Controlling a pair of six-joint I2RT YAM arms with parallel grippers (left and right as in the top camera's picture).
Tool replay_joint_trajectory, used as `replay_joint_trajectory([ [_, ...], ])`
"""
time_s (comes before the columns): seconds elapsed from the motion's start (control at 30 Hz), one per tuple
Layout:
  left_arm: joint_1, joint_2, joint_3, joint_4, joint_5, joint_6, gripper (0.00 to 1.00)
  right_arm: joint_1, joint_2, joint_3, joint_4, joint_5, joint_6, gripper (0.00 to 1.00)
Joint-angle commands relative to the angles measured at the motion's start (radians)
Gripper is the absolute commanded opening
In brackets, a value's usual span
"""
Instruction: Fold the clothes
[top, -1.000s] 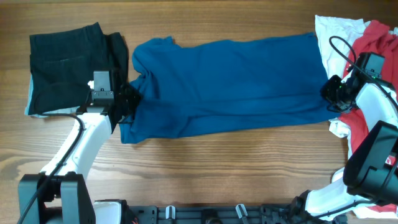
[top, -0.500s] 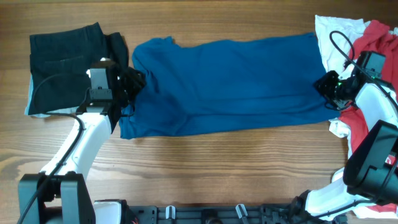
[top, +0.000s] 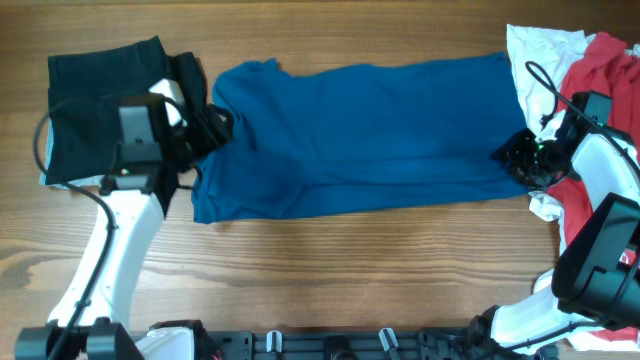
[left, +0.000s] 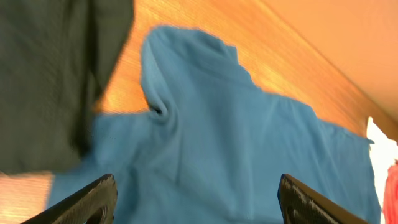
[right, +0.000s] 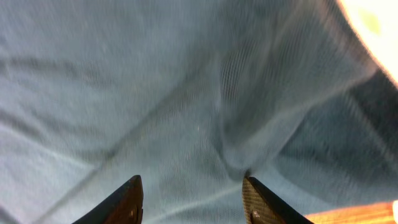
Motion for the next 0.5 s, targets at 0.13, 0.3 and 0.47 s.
replay_joint_trajectory([
  [0.13, 0.099, 0.276, 0.174, 0.011, 0.021, 0.119, 0.71, 0.003, -0.006, 0.002, -0.101, -0.032, -0.053, 0.52],
  [0.3, 0.105, 0.463, 0.175, 0.108, 0.024, 0.118, 0.50, 0.003, -0.006, 0.002, -0.156, -0.032, -0.072, 0.52],
  [0.47, 0.151, 0.541, 0.175, 0.106, -0.240, 0.117, 0.37, 0.003, -0.007, 0.002, -0.204, -0.032, -0.097, 0.52],
])
